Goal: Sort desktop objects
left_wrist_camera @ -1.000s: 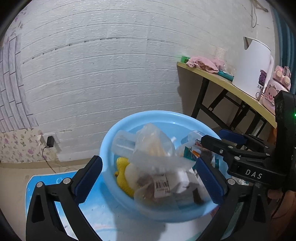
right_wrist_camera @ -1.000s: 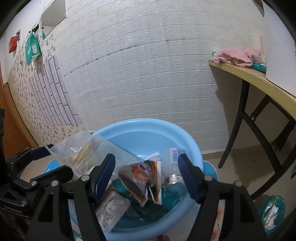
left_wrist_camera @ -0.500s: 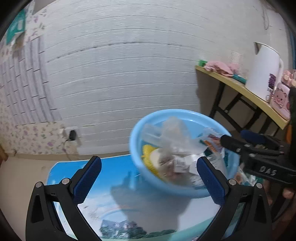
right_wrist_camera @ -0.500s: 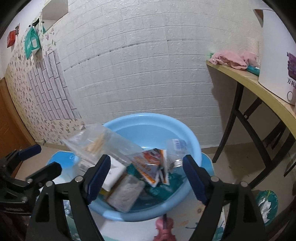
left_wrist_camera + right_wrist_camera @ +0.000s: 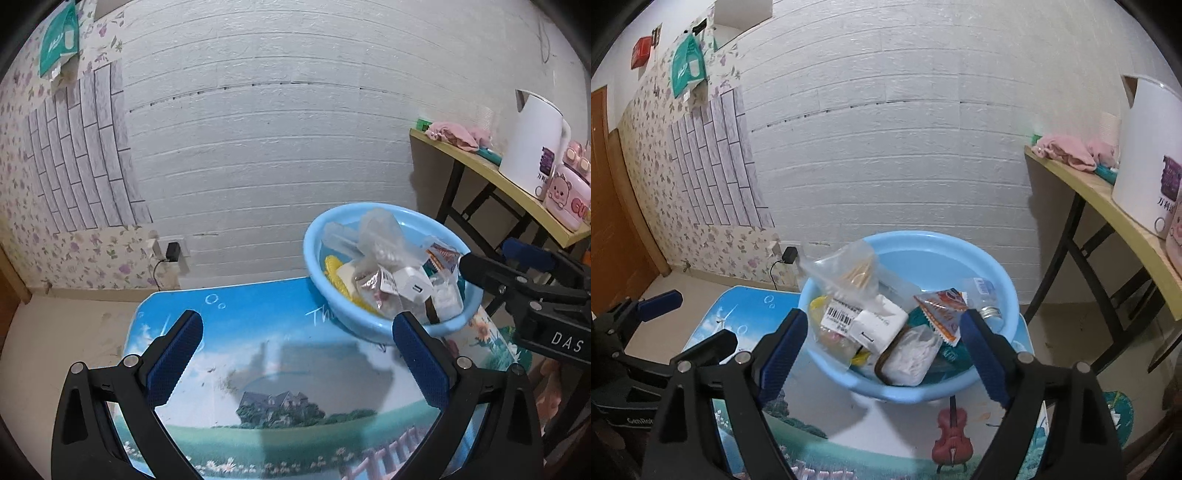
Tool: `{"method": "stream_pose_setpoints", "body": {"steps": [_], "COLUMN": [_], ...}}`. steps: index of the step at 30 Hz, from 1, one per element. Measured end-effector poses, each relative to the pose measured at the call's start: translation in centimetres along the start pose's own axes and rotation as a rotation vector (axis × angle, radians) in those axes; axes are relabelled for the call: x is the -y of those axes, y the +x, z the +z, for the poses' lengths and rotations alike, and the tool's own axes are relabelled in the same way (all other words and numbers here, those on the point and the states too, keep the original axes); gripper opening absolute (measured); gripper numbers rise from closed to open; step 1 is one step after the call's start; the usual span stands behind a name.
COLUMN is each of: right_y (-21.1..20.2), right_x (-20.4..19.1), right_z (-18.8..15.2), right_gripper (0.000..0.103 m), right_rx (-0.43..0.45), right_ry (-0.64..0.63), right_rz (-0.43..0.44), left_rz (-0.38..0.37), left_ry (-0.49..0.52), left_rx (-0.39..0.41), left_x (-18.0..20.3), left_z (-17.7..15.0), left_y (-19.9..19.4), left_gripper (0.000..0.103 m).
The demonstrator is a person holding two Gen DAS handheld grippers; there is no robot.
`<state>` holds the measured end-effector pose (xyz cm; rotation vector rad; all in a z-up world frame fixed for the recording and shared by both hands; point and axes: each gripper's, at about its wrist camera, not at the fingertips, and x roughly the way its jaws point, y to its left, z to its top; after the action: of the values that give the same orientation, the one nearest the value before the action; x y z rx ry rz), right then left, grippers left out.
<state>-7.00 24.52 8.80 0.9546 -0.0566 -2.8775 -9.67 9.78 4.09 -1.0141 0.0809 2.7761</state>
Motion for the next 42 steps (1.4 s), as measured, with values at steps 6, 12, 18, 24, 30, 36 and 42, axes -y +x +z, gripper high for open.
{"method": "stream_pose_setpoints", "body": {"steps": [6,12,18,24,30,36,42], "right_y": [-0.7,-1.2,-1.7,-1.6,0.0,1.9,3.4], "right_x": [-0.9,-1.6,-1.6,-1.1,-1.2,-0.8,-0.3], "right_z": [-0.4,-0.3,-0.2,0.0,-0.6,-1.6,-2.6], "right_gripper": [0.098,0.098,0.102,0.102,0.103,0.103,0.103], "right_rx": [0.000,0.014,0.101,0.102,0.024,-0.059,-0.120], "right_ry": [-0.006,-0.018,-0.017,-0.006,-0.035,-0.025,0.000], "right_rz": [-0.035,-0.050,-0.076,-0.116,-0.115,-0.085,-0.081], "left_rz": [0.023,0.037,0.039,0.059,0.053,0.044,0.045], "left_ry": [0.005,-0.019,-0.024,-0.070,-0.064,-0.044,-0.055], "left_rx": [0.015,0.025,0.083,0.036,0.005,-0.013,-0.050], "left_x": [-0.1,-0.6,-0.9,-1.7,-1.8,-1.6,-1.6], "left_z": [-0.4,-0.5,-0.4,-0.6,-1.0,-1.7,-2.2], "left_y": [-1.3,-1.7,-2.1,-1.0,0.2,1.2,2.3], "left_gripper": [0.103,0.103,0.103,0.103,0.103,0.103,0.103]}}
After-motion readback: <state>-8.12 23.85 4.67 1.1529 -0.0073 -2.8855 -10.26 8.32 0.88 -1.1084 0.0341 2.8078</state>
